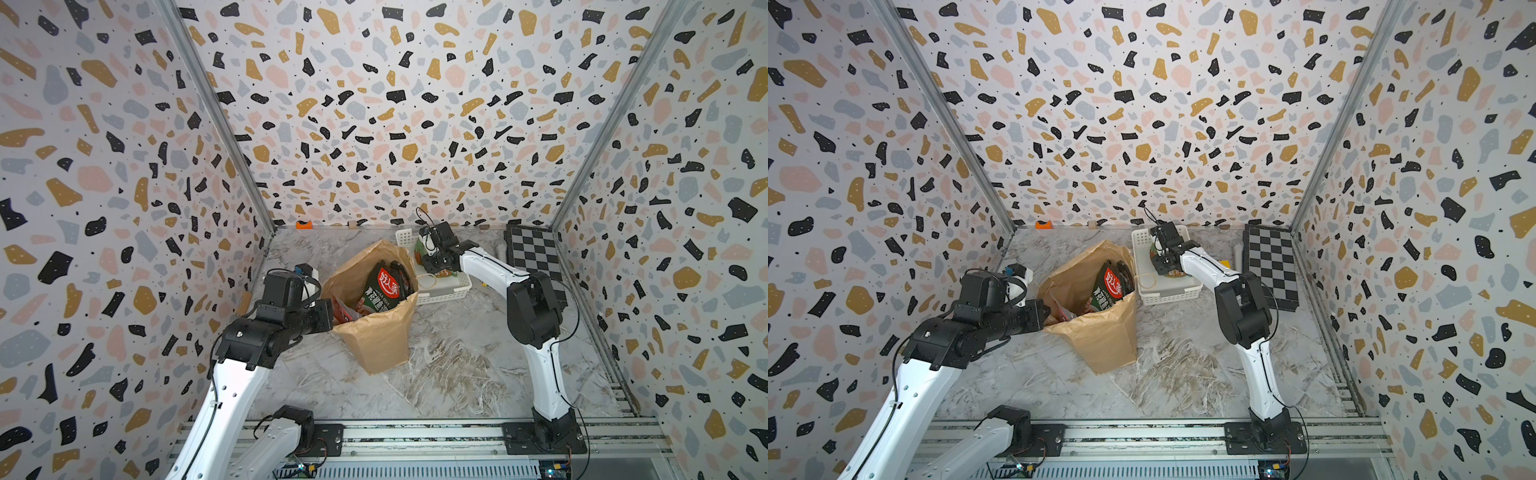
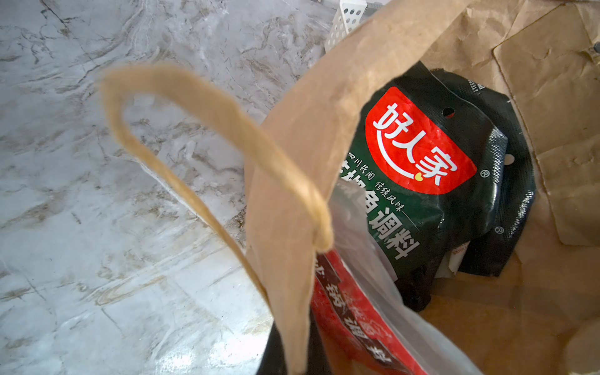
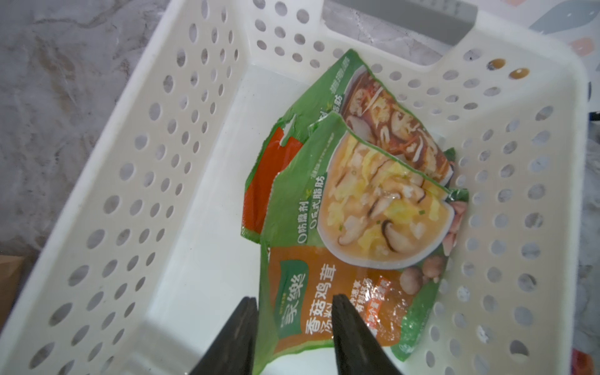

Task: Place the condiment packets inside the bag
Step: Pick up the condiment packet from the storage box.

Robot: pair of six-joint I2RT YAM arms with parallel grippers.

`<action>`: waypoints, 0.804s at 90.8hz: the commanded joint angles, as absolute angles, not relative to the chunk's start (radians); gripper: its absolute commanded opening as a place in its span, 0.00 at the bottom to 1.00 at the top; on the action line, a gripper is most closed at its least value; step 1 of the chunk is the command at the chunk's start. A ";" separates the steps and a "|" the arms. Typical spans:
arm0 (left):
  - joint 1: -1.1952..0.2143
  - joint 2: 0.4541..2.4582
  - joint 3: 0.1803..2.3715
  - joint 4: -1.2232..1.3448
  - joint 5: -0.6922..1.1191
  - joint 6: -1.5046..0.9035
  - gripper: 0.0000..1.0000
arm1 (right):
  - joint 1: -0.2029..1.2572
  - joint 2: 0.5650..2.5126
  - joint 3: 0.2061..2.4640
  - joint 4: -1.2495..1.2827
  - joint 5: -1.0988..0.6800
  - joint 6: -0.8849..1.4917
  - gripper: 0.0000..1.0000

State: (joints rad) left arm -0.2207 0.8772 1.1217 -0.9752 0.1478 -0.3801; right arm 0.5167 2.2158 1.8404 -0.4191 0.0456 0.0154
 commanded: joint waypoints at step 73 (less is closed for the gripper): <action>-0.219 0.780 1.154 -0.976 0.116 -0.364 0.45 | 0.509 1.848 1.636 -0.319 0.070 0.006 0.00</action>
